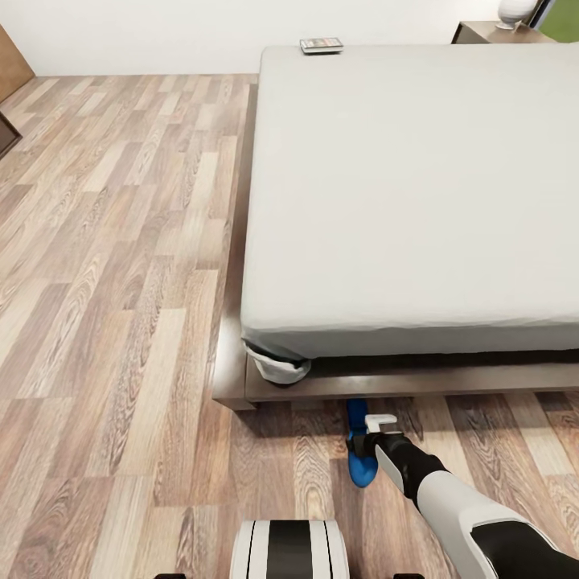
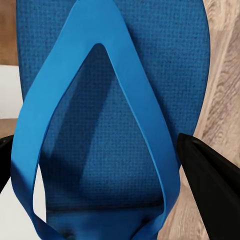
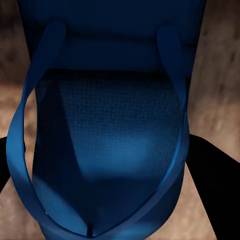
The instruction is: In the bedroom, move the book from the bed onto either nightstand, and place the two sandals side by side next to the bed.
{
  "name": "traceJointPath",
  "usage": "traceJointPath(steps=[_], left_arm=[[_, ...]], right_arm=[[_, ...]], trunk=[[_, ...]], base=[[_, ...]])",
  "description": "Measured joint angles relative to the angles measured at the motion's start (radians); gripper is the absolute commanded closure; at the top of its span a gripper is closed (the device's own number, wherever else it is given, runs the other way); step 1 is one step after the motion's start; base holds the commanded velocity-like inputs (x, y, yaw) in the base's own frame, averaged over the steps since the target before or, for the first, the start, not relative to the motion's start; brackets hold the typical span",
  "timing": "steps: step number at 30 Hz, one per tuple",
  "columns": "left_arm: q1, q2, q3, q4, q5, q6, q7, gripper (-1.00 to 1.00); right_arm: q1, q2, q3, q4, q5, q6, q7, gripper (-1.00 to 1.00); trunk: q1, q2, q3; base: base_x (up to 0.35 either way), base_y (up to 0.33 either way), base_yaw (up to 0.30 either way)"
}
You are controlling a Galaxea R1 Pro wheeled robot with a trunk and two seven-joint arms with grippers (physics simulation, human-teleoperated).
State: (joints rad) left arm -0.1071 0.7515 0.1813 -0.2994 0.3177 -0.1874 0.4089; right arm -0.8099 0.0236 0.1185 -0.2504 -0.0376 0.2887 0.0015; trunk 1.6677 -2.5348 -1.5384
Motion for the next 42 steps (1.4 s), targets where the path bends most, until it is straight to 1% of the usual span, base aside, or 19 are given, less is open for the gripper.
traceJointPath(steps=[9, 13, 37, 40, 42], left_arm=[[0.0, 0.0, 0.0, 0.0, 0.0, 0.0, 0.0, 1.0], [0.0, 0.0, 0.0, 0.0, 0.0, 0.0, 0.0, 1.0], [0.0, 0.0, 0.0, 0.0, 0.0, 0.0, 0.001, 1.0], [0.0, 0.0, 0.0, 0.0, 0.0, 0.0, 0.001, 1.0], [0.0, 0.0, 0.0, 0.0, 0.0, 0.0, 0.002, 1.0]], right_arm=[[0.0, 0.001, 0.0, -0.001, 0.0, 0.0, 0.0, 1.0], [-0.001, 0.001, 0.0, -0.001, 0.0, 0.0, -0.002, 1.0], [-0.014, 0.001, -0.001, 0.001, 0.0, 0.001, -0.003, 1.0], [-0.016, 0.001, 0.002, -0.011, 0.0, 0.012, -0.004, 1.0], [-0.016, 0.001, 0.002, -0.011, -0.001, 0.011, -0.004, 1.0]], trunk=[[0.0, 0.0, 0.0], [0.002, -0.001, -0.015], [0.002, -0.001, -0.015], [0.002, -0.002, -0.027], [0.002, -0.002, -0.027]], base=[[0.0, 0.0, 0.0], [0.0, 0.0, 0.0], [0.0, 0.0, 0.0], [0.0, 0.0, 0.0], [0.0, 0.0, 0.0]])
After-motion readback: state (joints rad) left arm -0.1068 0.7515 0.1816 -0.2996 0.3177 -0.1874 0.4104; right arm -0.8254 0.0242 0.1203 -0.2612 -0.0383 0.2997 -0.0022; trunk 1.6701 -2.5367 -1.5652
